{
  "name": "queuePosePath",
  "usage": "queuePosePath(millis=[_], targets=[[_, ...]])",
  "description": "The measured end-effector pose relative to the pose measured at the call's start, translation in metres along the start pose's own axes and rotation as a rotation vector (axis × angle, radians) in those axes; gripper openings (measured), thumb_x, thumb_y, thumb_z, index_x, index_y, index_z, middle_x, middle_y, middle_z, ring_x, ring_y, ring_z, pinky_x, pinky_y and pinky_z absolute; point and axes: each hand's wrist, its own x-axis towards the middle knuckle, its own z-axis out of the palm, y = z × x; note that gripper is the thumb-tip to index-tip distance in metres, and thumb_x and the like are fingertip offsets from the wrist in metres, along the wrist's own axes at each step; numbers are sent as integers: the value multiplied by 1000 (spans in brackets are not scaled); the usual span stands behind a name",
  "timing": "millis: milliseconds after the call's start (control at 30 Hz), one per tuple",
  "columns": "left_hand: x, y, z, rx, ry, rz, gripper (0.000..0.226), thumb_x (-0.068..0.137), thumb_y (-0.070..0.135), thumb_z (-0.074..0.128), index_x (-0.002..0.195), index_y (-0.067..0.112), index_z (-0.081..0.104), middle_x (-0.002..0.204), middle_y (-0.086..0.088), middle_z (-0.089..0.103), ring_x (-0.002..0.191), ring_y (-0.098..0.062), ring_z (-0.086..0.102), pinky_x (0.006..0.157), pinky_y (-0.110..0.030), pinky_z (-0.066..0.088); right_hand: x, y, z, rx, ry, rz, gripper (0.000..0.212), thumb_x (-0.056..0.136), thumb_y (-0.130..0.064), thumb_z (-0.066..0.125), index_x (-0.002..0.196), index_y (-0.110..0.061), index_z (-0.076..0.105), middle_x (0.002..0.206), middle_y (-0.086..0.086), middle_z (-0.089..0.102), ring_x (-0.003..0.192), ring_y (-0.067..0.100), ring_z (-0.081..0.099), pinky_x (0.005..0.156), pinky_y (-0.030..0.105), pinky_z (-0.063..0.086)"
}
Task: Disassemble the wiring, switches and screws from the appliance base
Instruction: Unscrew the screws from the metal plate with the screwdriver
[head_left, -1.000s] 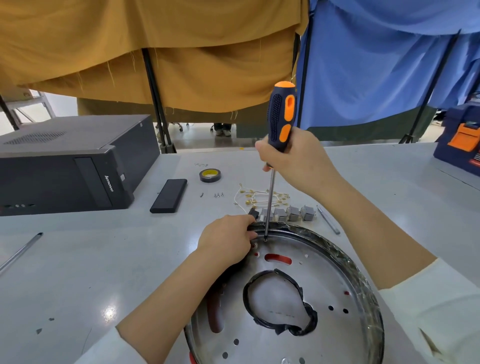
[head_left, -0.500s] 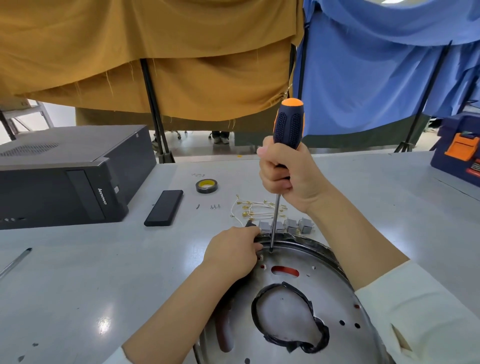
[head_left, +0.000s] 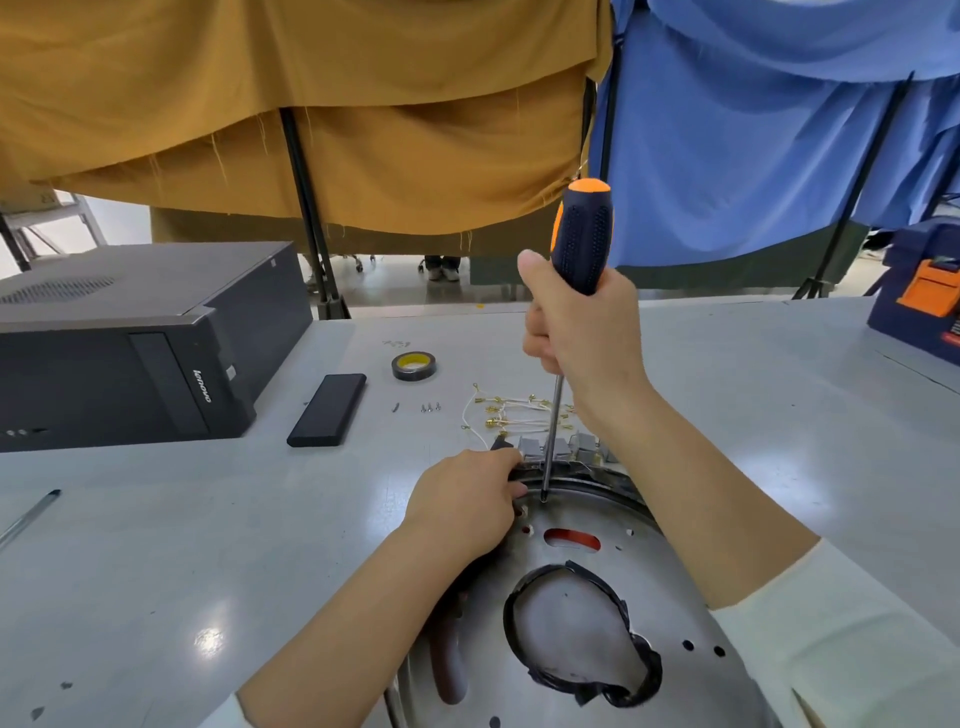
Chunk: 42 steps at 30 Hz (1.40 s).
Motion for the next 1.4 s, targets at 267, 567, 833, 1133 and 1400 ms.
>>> queuePosePath(millis=[267,567,833,1133,1400], targets=[[1,-2,1,-11,6,17,7,97,29,45,96,24,50,101,-7,66,93,-28,59,65,-31,36,4,3,-1,148,-448,111,39,87,-18,62,61,-20,32,45,-8,27,36,9,20,37,14,20],[1,-2,2,-16,12,31,16,98,31,44,107,22,53,103,-8,65,94,-29,59,66,-31,36,-4,-3,-1,-174,95,-9,12,88,-15,59,86,-18,48,71,2,48,60,14,46,53,27,46],[-1,-1,3,21,24,23,17,98,31,44,110,23,53,104,-9,65,95,-30,59,65,-31,35,-1,-6,-3,96,-492,85,43,87,-16,59,55,-20,31,44,-6,26,37,12,18,39,15,18],[-1,-1,1,19,4,22,18,99,30,43,111,22,52,104,-8,64,94,-28,59,66,-31,36,-10,0,3,-194,-26,-81,23,89,-21,62,76,-16,44,59,0,45,46,11,44,46,24,44],[-2,0,1,45,11,20,17,99,32,43,110,22,52,104,-8,65,95,-29,59,65,-31,35,-11,-1,-4,126,-389,20,37,92,-7,56,62,-16,36,44,-7,29,36,10,22,38,14,22]])
